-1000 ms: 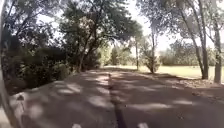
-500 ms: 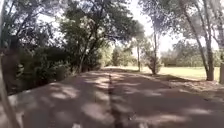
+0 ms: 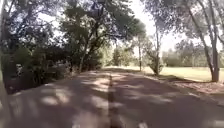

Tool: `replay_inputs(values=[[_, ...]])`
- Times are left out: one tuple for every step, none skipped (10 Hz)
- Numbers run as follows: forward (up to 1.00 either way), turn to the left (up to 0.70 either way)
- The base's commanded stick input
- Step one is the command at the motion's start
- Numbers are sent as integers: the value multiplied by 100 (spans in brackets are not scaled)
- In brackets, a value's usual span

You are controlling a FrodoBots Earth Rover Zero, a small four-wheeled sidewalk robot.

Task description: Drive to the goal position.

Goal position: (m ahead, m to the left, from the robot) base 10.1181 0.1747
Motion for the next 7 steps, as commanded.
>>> replay_inputs(values=[[70, 0], [70, 0], [70, 0], [70, 0], [70, 0], [70, 0], [70, 0]])
